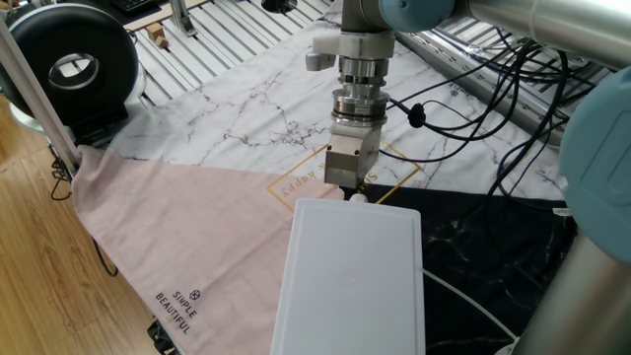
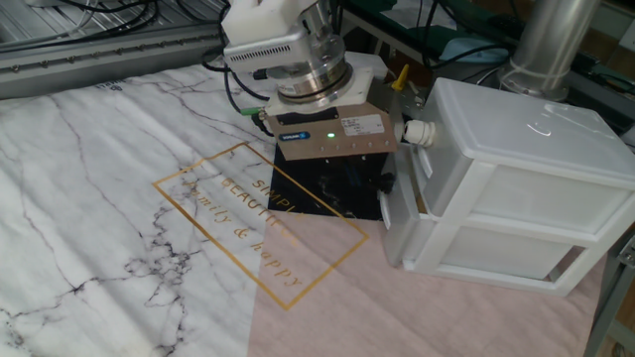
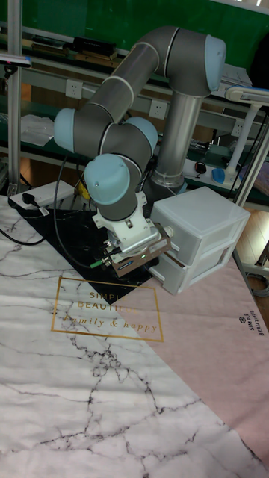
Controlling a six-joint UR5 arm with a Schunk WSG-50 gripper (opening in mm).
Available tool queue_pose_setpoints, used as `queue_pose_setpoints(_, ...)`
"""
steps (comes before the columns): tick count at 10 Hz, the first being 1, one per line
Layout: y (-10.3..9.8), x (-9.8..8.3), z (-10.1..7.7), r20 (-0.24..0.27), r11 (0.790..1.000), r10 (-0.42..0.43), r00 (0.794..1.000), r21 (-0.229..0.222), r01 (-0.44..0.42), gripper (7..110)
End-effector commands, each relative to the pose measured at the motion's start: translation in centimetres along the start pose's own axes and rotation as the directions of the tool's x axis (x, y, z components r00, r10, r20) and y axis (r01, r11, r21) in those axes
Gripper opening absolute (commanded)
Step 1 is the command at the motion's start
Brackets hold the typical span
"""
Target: Put things in the drawer
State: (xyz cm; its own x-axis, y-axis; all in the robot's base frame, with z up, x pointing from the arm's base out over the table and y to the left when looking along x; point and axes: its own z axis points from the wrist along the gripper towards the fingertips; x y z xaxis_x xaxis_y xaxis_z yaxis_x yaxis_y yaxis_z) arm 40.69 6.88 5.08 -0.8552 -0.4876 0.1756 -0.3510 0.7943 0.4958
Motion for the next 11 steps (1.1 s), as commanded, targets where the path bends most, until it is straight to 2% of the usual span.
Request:
queue_pose_setpoints(1, -0.8, -0.3, -0.3, 0.005, 0.999, 0.016, 1.000, 0.036, -0.016, 7)
queue_pose_setpoints(3, -2.4, -0.1, -1.0, -0.012, 0.996, 0.006, 1.000, 0.093, -0.005, 7)
queue_pose_setpoints(4, -4.0, -0.1, -1.5, -0.016, 0.989, -0.009, 1.000, 0.150, 0.011, 7)
queue_pose_setpoints(5, -5.6, -0.6, -2.0, -0.001, 0.978, -0.027, 1.000, 0.207, 0.027, 7)
queue_pose_setpoints(6, -6.5, -1.9, -2.1, 0.047, 0.970, -0.049, 0.998, 0.241, 0.037, 7)
queue_pose_setpoints(7, -6.7, -2.7, -1.9, 0.068, 0.968, -0.094, 0.993, 0.241, 0.075, 7)
queue_pose_setpoints(8, -5.9, -2.5, -1.3, 0.060, 0.975, -0.110, 0.992, 0.202, 0.096, 7)
queue_pose_setpoints(9, -5.1, -2.3, -0.3, 0.053, 0.981, -0.104, 0.993, 0.170, 0.094, 7)
queue_pose_setpoints(10, -3.6, -2.4, 1.0, 0.060, 0.990, -0.080, 0.995, 0.120, 0.073, 7)
queue_pose_setpoints(11, -3.3, -2.0, 1.8, 0.045, 0.991, -0.067, 0.997, 0.117, 0.062, 7)
